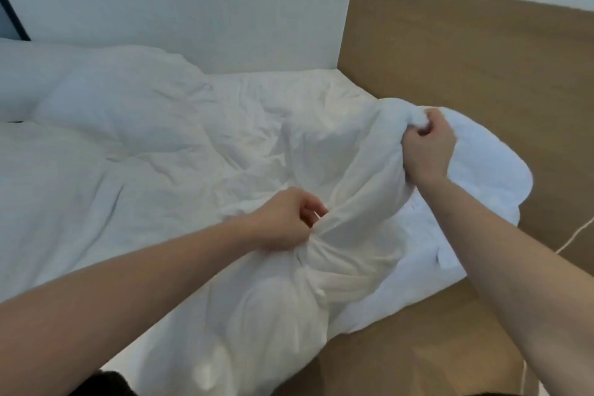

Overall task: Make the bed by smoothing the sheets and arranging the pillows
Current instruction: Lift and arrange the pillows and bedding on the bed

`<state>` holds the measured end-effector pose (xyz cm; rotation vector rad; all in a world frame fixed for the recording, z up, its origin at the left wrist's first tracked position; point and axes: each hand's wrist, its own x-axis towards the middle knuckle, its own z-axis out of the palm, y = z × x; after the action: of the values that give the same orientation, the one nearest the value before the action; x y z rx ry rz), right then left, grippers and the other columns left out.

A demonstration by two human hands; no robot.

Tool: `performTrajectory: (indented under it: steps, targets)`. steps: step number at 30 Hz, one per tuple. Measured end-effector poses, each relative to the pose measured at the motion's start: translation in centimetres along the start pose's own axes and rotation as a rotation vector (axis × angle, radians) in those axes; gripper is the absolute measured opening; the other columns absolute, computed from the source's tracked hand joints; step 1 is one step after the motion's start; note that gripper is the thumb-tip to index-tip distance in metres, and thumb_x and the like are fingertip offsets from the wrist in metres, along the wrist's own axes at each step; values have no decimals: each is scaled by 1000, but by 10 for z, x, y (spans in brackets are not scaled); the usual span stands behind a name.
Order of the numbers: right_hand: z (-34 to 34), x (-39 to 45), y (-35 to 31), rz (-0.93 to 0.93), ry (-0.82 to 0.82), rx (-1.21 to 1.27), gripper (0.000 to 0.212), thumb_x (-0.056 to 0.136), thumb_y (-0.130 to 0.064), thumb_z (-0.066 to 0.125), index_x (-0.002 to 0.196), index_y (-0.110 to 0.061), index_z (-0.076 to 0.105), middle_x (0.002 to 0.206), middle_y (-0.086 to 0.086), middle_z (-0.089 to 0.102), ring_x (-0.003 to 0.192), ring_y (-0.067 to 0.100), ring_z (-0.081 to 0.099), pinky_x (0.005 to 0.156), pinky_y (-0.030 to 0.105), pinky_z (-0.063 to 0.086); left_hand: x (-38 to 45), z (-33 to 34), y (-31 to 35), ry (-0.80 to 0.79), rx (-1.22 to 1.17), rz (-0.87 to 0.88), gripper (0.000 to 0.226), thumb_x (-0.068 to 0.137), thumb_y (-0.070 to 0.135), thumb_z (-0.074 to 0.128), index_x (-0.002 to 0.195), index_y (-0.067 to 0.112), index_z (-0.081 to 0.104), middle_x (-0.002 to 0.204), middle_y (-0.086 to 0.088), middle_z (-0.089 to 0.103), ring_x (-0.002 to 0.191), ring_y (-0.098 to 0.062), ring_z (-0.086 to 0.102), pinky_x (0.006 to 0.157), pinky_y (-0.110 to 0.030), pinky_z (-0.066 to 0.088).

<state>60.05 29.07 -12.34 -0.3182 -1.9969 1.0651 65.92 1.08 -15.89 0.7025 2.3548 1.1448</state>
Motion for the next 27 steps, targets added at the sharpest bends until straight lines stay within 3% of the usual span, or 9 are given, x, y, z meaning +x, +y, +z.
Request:
performTrajectory:
  steps: [2,4,5,7,10,12,18,22,27]
  targets:
    - [17,-32,39,37,-549,-536,28,81,-36,51,99,-22,66,103,10,72,100,30,66,87,39,50,-3,0,-32,-44,314,-62,35,72,14,64,104,25,73,95,8,76,94,-17,73,88,-36,59]
    - [20,-61,63,35,-1152,-965,68,76,-52,43,133,-20,61,139,13,61,127,32,57,98,35,44,-6,1,-51,-138,462,-105,44,73,17,65,116,27,69,109,8,72,103,-17,69,92,-31,55]
    - [19,-67,67,21,-1281,-1023,69,79,-53,45,137,-18,59,144,12,58,130,30,56,99,33,44,-7,-2,-51,-177,409,-111,49,76,17,69,124,27,67,115,11,70,103,-12,68,93,-26,54]
    - [18,-56,59,26,-1159,-921,53,83,-45,58,129,-19,63,136,10,63,126,31,59,97,35,47,-6,-19,-32,-183,156,-67,51,82,16,76,130,27,65,120,16,69,99,-4,69,93,-23,55]
    - [25,-29,20,13,-340,-558,45,77,-14,52,119,-26,66,128,5,59,117,34,54,101,46,44,3,-70,-12,87,-128,30,34,86,4,73,115,23,71,111,10,74,87,-10,71,78,-30,61]
    - [44,-19,-17,-93,-83,-228,58,67,-2,37,115,-22,64,124,5,55,111,29,49,99,45,43,14,-111,-15,321,-67,4,29,85,8,72,107,27,74,109,14,74,83,-12,72,68,-27,61]
    - [166,-4,-44,-292,-461,-248,54,81,-5,49,131,-23,56,140,-2,47,123,27,42,103,38,41,82,-219,-87,543,373,-329,42,81,27,75,123,28,68,127,1,60,107,-19,61,82,-26,48]
    - [256,31,-10,-151,-613,-406,63,91,-29,57,151,-27,38,161,-1,26,144,30,27,113,45,33,145,-286,-138,557,563,-470,67,80,38,78,141,22,55,153,-6,34,127,-29,54,101,-37,46]
    - [334,74,54,15,-639,-586,80,91,-52,56,159,-33,20,168,1,10,153,34,11,121,54,21,232,-309,-188,629,546,-420,80,74,57,79,142,24,52,155,-3,32,138,-28,42,112,-43,40]
